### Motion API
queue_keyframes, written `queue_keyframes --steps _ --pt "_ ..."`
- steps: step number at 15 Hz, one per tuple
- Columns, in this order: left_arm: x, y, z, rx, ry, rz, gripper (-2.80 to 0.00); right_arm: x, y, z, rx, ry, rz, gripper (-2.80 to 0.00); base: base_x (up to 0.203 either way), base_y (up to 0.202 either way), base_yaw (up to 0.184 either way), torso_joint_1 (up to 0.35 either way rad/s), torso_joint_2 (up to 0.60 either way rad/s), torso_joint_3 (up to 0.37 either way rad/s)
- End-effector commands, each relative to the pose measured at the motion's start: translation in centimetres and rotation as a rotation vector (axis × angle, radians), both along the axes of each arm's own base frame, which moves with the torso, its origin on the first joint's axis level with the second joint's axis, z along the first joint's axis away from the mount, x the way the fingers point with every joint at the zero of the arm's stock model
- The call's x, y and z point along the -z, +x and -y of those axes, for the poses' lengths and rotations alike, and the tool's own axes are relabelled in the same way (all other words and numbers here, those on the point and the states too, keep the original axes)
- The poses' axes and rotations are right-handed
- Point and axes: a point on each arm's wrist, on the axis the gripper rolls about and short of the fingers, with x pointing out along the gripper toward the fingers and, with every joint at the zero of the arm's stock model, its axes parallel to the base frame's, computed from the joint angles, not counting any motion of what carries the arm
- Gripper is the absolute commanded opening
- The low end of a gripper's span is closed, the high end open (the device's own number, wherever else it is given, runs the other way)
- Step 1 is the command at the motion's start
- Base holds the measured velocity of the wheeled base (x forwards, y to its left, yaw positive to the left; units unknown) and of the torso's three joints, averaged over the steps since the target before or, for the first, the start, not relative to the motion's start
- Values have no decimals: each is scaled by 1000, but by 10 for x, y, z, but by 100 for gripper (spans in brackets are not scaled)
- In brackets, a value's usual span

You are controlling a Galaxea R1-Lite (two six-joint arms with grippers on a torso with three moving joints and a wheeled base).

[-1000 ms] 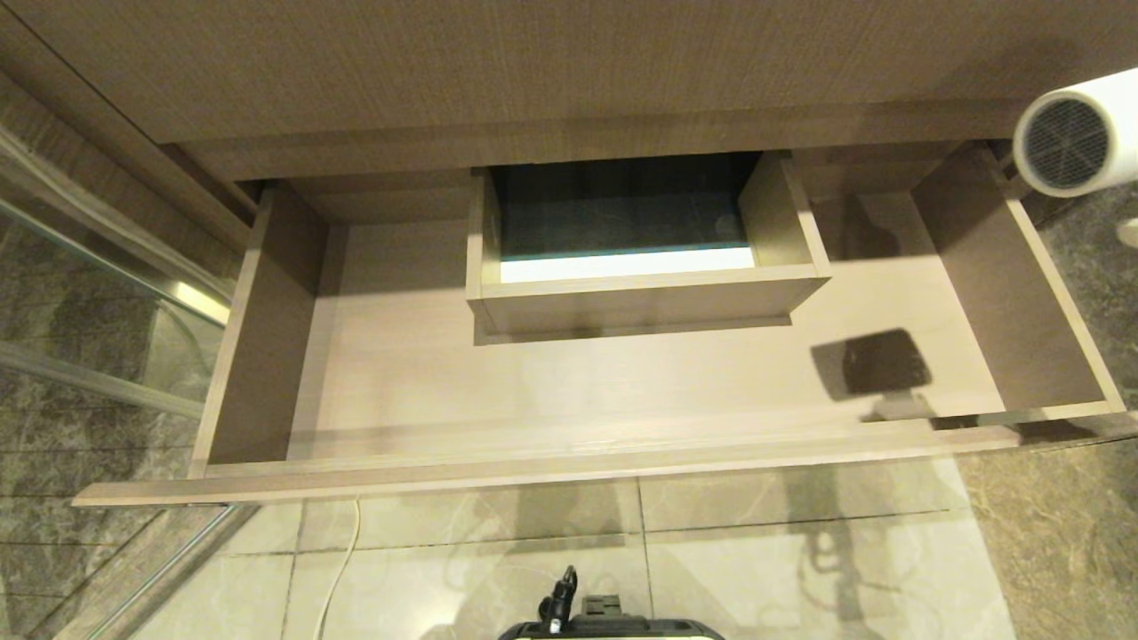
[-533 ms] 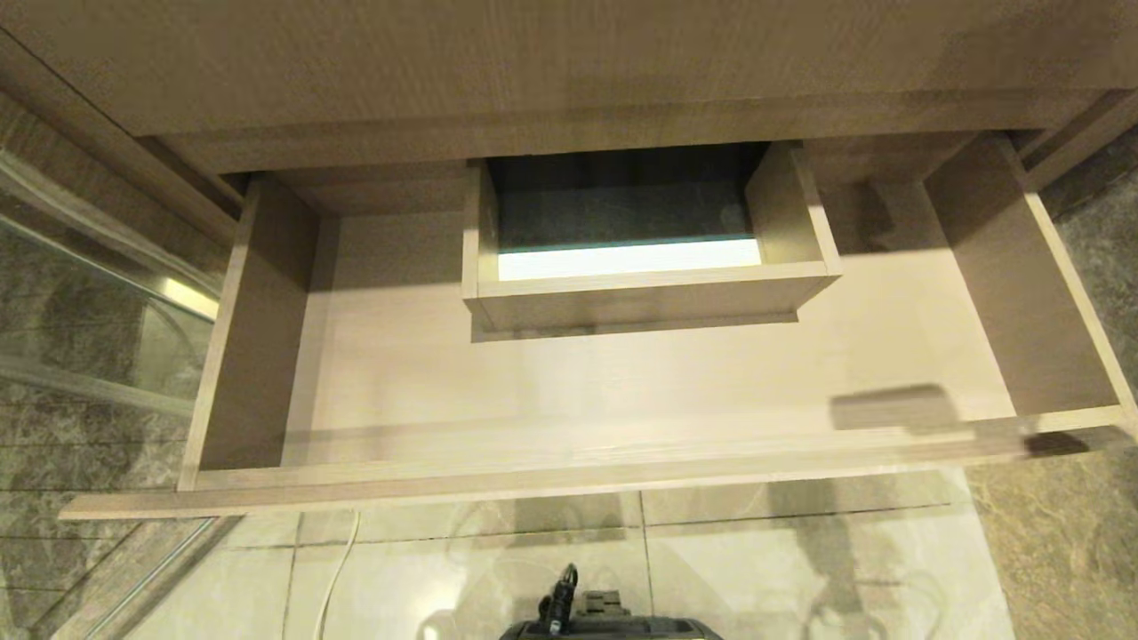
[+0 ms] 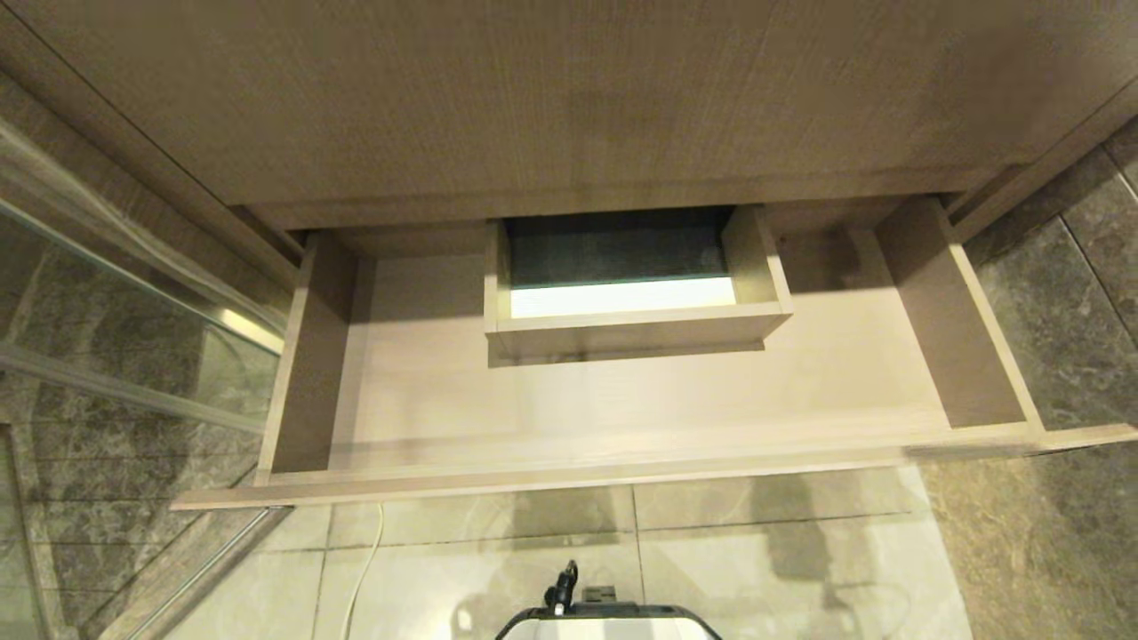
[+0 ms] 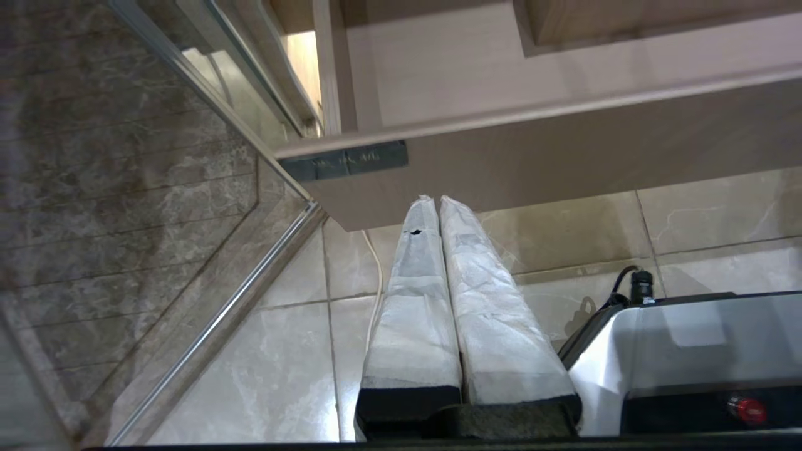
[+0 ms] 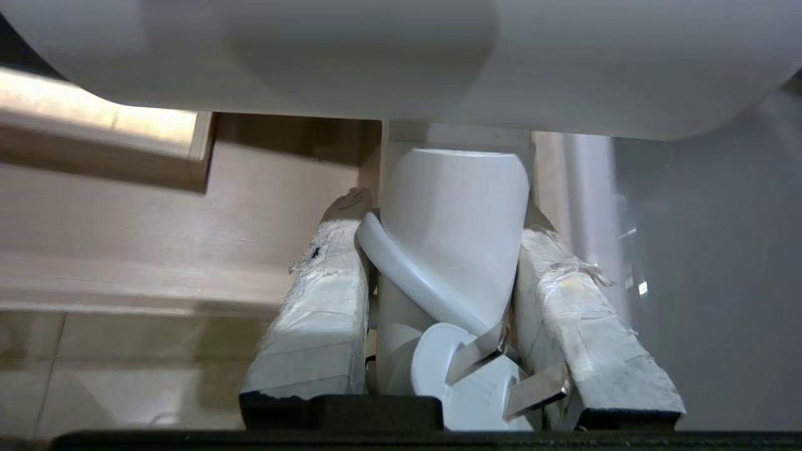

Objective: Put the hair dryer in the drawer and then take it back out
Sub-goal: Place it on the countertop

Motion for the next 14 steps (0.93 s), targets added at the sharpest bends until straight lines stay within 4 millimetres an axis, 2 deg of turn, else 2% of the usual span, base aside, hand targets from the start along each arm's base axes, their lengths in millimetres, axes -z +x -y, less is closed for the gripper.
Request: queue_keyframes --steps 1,4,8,14 --pt "0 0 0 1 0 0 -280 3 -6 -1 -3 -10 14 -280 0 0 0 128 -456 -220" --pt "0 0 0 0 0 -2 -280 1 -5 -1 -2 -10 14 -280 0 0 0 100 -489 -221" --pt "0 0 0 -1 0 -2 -280 -2 -1 0 2 -12 7 -280 0 0 0 391 -481 -236" --pt "0 0 0 1 0 -2 -280 -5 1 1 51 -12 20 -280 0 0 0 290 -521 -252"
